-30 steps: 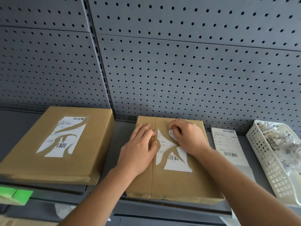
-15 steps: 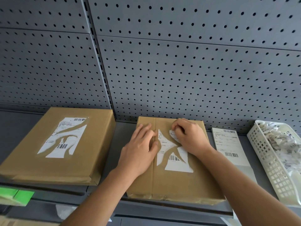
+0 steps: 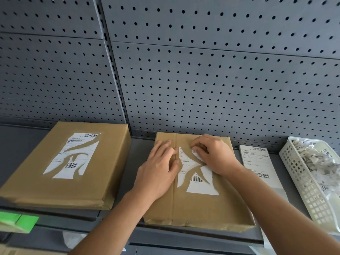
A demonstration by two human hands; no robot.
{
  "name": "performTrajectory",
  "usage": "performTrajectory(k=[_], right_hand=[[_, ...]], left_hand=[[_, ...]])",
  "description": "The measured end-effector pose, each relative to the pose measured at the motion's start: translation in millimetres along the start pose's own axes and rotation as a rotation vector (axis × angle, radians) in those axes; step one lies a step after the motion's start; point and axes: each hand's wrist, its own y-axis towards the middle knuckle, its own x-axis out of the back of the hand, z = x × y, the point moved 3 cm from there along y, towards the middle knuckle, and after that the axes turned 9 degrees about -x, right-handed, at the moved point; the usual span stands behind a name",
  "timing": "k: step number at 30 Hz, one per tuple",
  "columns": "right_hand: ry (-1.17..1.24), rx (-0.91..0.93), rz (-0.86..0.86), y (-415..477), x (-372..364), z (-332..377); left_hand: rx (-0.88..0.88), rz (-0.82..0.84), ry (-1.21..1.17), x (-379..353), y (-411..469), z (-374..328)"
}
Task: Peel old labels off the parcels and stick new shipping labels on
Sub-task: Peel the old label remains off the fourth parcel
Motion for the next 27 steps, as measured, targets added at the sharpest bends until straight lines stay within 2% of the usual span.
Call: performTrajectory(k=[4, 7, 11, 18, 27], right_hand=[[-0.177, 0.012, -0.037, 1.3, -3.6, 4.2], [-0.238, 0.006, -0.002, 1.9, -4.1, 5.0], [-0.243, 0.005, 0.039, 3.7, -2.9, 3.9], [-0.089, 0.002, 0.030, 1.0, 2.7, -0.4], [-0.273, 0.007, 0.066, 4.3, -4.9, 5.9]], left_hand=[[-0.005, -0.003, -0.001, -0.6, 0.1, 0.5], [-0.008, -0.002, -0.004, -0.8, 0.3, 0.1], [-0.002, 0.004, -0.006, 0.0, -0.4, -0.5], [0.007, 0.002, -0.016, -0.5, -0.7, -0.1], [0.002, -0.011, -0.010, -1.9, 0.0, 1.1]])
